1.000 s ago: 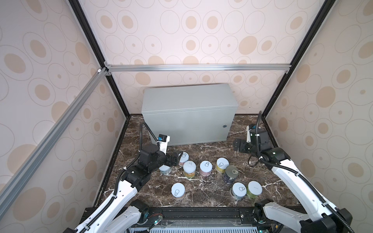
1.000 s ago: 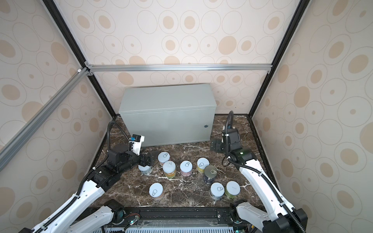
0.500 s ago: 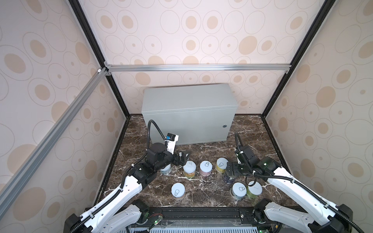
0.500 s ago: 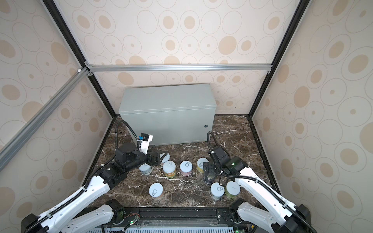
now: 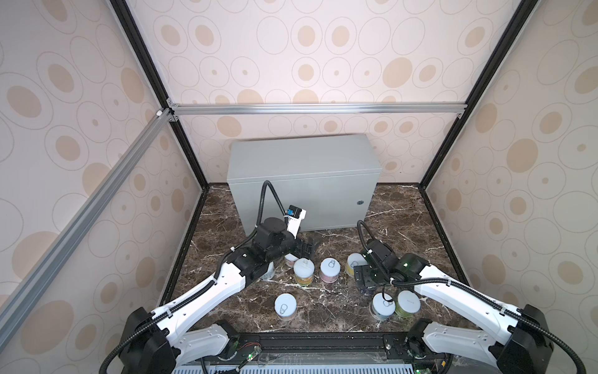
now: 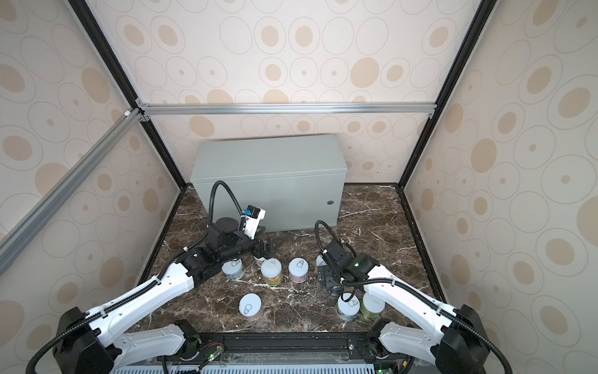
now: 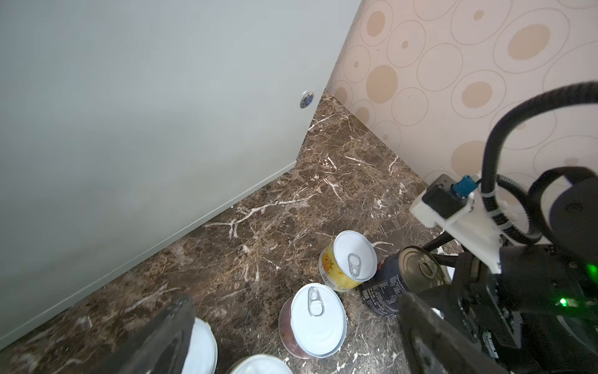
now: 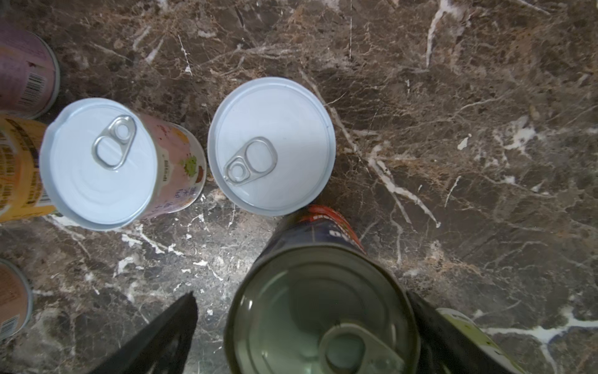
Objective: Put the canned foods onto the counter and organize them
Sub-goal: 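Lower the right gripper around the dark-blue can and close it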
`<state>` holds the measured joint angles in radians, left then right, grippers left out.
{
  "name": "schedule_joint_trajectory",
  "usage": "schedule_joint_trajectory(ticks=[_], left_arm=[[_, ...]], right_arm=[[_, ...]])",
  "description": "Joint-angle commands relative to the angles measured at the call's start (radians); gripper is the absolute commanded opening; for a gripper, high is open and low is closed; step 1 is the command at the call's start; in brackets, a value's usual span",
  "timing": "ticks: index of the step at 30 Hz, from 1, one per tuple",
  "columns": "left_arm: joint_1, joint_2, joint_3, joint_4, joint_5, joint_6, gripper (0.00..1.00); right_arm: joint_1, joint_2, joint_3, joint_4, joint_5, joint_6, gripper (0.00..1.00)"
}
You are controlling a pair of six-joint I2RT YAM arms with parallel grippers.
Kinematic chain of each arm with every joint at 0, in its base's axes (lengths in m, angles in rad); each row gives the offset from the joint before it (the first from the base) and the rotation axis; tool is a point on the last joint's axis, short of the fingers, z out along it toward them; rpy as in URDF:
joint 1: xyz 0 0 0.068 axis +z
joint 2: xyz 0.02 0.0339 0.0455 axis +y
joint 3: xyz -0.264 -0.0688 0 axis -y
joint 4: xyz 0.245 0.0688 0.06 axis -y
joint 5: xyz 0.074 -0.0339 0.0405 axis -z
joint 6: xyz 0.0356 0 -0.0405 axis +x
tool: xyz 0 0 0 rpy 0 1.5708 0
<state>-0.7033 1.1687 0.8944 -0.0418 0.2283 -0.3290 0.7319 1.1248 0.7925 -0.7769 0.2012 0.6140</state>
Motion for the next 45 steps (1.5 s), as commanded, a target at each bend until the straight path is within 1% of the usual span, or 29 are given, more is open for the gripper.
schedule_joint_trajectory(ticks=[1, 6, 11, 14, 16, 21, 23, 28, 36, 45], left_arm=[[-0.035, 0.021, 0.083, 0.015, -0.002, 0.065, 0.98], [-0.050, 0.050, 0.089, 0.021, -0.006, 0.081, 0.98], [-0.056, 0.094, 0.107, 0.019, 0.015, 0.102, 0.98], [-0.060, 0.119, 0.132, 0.001, 0.022, 0.124, 0.98], [-0.063, 0.124, 0.139, -0.006, 0.022, 0.140, 0.98], [-0.064, 0.112, 0.130, -0.001, 0.019, 0.162, 0.98], [-0.065, 0.105, 0.119, 0.007, 0.022, 0.167, 0.98], [-0.068, 0.095, 0.103, 0.015, 0.037, 0.191, 0.98], [-0.073, 0.122, 0.115, 0.008, 0.072, 0.235, 0.98], [-0.078, 0.129, 0.112, 0.014, 0.078, 0.243, 0.98]], right_arm=[[0.028, 0.020, -0.019, 0.033, 0.011, 0.044, 1.00], [0.039, 0.064, -0.007, 0.054, 0.024, 0.036, 1.00], [0.046, 0.123, 0.011, 0.058, 0.035, 0.030, 0.96], [0.047, 0.138, 0.013, 0.070, 0.033, 0.034, 0.91], [0.050, 0.139, 0.014, 0.076, 0.033, 0.035, 0.89], [0.056, 0.134, 0.015, 0.087, 0.020, 0.019, 0.78], [0.061, 0.129, 0.017, 0.090, 0.018, 0.011, 0.75], [0.063, 0.115, 0.025, 0.087, 0.015, 0.002, 0.71], [0.066, 0.112, 0.060, 0.051, 0.011, -0.023, 0.65], [0.070, 0.086, 0.063, 0.042, 0.010, -0.061, 0.62]])
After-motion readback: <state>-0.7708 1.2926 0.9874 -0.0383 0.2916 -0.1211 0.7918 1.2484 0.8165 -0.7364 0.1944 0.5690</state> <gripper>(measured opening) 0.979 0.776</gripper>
